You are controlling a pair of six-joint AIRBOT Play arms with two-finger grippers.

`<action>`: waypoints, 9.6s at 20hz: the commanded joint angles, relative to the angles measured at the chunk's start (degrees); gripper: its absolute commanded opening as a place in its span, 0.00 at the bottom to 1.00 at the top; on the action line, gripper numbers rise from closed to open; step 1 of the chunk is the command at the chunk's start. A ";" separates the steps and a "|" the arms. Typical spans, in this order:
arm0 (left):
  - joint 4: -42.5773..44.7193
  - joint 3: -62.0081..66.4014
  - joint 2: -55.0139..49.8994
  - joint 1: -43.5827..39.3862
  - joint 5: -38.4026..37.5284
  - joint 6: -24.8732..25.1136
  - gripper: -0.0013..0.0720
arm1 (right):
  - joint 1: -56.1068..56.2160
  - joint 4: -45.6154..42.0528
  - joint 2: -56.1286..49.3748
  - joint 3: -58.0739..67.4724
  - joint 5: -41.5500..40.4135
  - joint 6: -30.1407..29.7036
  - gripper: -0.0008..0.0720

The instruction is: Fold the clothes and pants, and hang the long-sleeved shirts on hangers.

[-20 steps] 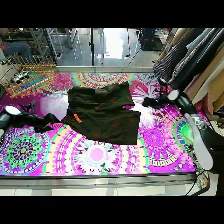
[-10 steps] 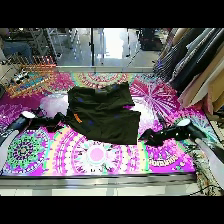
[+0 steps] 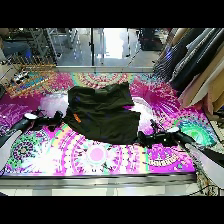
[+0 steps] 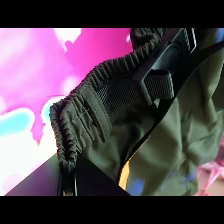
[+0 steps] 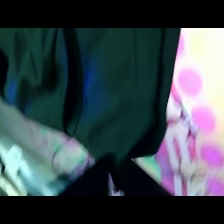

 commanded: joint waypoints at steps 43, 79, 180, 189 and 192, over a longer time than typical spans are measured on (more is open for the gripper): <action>-6.29 27.98 -4.68 7.82 -35.63 16.17 0.03 | 6.01 -27.45 9.16 36.22 12.87 4.31 0.03; 2.60 39.15 5.11 9.73 -49.81 19.30 0.61 | 31.78 17.18 6.51 -13.31 -14.10 -2.05 0.77; 12.44 27.08 34.71 1.79 -48.30 21.75 0.03 | -87.84 -40.09 43.91 -12.63 3.65 -10.43 0.03; 12.41 27.08 34.71 1.79 -48.09 21.79 0.03 | -87.84 -52.17 42.45 -1.60 18.78 11.06 0.87; 12.44 27.08 34.71 1.79 -47.60 24.37 0.03 | -87.06 -51.65 37.94 12.68 38.14 24.83 0.88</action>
